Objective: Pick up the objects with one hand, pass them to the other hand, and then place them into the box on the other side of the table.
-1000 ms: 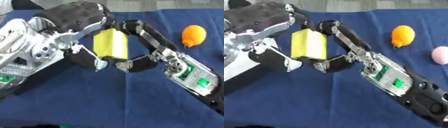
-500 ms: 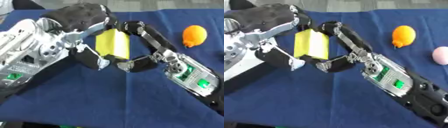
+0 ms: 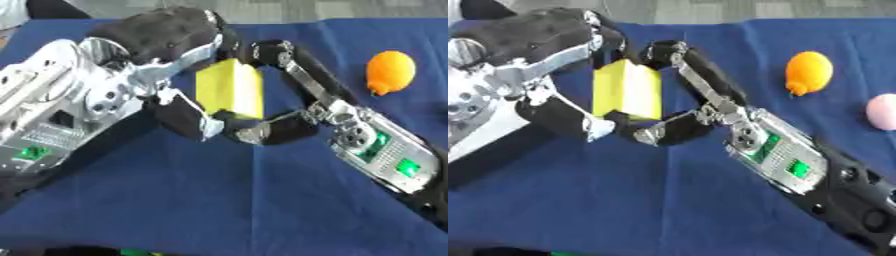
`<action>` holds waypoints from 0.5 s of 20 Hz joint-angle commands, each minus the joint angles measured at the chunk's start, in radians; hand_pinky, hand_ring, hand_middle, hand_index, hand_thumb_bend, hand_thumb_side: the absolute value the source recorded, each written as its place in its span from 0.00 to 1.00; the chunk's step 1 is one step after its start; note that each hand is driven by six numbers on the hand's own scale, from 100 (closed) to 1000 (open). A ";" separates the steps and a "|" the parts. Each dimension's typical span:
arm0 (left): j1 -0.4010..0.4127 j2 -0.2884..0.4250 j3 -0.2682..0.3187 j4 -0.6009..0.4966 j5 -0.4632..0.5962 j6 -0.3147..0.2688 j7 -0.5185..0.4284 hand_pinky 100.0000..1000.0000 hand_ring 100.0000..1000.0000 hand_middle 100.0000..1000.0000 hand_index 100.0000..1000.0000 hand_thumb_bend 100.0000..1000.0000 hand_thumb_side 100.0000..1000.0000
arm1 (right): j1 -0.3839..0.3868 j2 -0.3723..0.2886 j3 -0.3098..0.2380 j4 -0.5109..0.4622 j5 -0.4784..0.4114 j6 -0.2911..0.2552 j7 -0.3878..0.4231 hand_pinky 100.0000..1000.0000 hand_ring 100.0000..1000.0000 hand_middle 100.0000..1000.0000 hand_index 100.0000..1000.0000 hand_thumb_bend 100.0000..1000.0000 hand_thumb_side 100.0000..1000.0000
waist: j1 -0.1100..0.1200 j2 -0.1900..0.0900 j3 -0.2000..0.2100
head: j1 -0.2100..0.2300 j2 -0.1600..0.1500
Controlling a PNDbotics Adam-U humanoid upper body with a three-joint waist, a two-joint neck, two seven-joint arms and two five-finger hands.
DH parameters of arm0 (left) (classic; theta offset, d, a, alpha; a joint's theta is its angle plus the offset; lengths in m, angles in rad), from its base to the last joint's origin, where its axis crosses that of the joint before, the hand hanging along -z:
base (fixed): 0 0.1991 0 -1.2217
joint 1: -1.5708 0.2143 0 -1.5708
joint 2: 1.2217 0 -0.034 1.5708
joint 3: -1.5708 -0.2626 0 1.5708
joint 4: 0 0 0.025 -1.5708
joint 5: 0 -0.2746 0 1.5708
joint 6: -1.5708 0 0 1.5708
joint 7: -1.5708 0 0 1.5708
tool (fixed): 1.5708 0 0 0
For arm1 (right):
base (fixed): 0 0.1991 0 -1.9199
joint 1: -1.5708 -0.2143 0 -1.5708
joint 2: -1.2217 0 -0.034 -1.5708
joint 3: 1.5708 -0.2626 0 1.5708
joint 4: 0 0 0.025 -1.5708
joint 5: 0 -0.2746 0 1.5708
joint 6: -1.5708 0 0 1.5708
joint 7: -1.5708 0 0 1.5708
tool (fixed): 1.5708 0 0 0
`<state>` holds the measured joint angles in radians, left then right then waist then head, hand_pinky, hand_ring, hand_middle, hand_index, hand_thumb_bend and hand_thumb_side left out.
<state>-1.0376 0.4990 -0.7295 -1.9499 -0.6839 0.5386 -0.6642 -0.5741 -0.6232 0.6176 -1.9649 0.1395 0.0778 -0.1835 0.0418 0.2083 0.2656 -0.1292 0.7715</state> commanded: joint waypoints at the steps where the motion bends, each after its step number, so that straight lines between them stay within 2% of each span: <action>1: -0.008 0.022 0.009 0.015 -0.002 0.011 -0.012 0.67 0.46 0.27 0.34 0.05 0.09 | -0.020 -0.008 -0.012 -0.035 0.036 -0.016 0.007 0.78 0.77 0.67 0.83 0.72 0.13 | 0.010 -0.009 0.001 | 0.002 -0.001; 3: -0.008 0.023 0.010 0.011 -0.002 0.008 -0.015 0.65 0.45 0.26 0.33 0.07 0.09 | -0.018 -0.008 -0.012 -0.035 0.054 -0.010 0.011 0.79 0.78 0.70 0.85 0.73 0.21 | 0.010 -0.009 0.001 | 0.003 -0.001; 6: -0.010 0.025 0.012 0.004 -0.006 0.000 -0.023 0.61 0.45 0.25 0.32 0.11 0.09 | -0.017 -0.008 -0.013 -0.035 0.079 0.003 0.018 0.79 0.79 0.72 0.87 0.74 0.27 | 0.010 -0.010 0.001 | 0.002 -0.001; 10: -0.011 0.036 0.019 -0.013 -0.012 -0.018 -0.049 0.57 0.45 0.25 0.32 0.14 0.10 | -0.015 -0.011 -0.016 -0.035 0.094 0.034 0.012 0.79 0.79 0.73 0.87 0.74 0.29 | 0.010 -0.011 0.001 | 0.004 -0.001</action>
<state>-1.0377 0.5053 -0.7252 -1.9561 -0.6880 0.5121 -0.6908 -0.5719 -0.6249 0.6157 -1.9684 0.2248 0.1047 -0.1680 0.0418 0.2083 0.2658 -0.1267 0.7715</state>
